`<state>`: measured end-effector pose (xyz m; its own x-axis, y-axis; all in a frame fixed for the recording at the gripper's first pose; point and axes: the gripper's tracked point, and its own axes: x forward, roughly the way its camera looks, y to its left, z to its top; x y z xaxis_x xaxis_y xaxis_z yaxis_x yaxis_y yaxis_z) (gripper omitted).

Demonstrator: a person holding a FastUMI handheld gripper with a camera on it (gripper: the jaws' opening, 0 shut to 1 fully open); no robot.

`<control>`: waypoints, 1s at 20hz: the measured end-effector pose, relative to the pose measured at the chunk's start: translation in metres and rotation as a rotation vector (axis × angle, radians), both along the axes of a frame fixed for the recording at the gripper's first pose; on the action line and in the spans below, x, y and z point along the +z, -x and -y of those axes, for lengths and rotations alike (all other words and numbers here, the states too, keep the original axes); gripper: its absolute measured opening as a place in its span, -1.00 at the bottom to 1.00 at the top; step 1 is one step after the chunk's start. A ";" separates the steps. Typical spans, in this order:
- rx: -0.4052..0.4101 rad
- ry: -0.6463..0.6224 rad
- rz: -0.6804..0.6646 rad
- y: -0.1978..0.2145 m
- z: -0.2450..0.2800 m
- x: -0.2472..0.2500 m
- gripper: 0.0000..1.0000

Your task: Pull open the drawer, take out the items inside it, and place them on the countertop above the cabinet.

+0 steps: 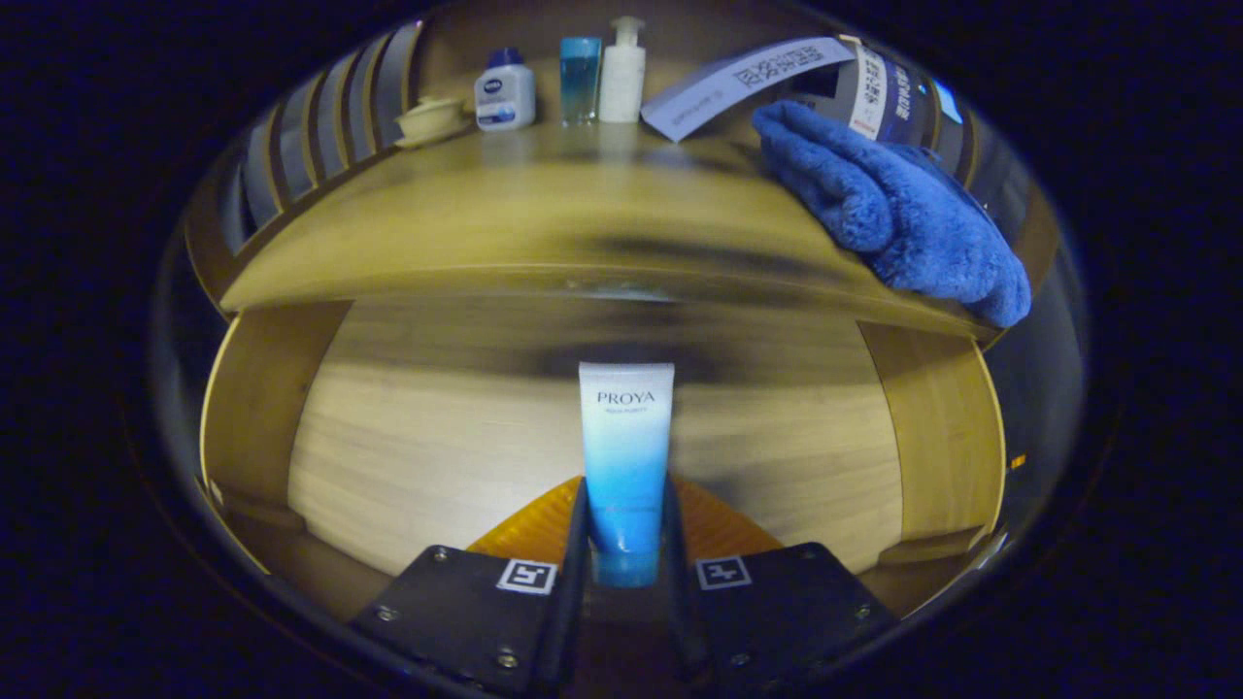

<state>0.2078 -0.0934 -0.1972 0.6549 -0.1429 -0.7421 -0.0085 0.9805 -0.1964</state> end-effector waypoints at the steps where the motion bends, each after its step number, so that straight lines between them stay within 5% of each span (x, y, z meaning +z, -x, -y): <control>1: 0.030 -0.021 0.005 0.004 -0.002 -0.002 -0.25; 3: -0.006 -0.113 0.062 0.003 -0.004 0.007 -0.24; 13: 0.180 -0.117 0.240 0.018 -0.036 0.055 -0.25; 20: 0.213 -0.141 0.545 0.023 -0.067 0.141 -0.26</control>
<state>0.1850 -0.0264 -0.0560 0.9496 0.1089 -0.2939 -0.1426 0.9852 -0.0956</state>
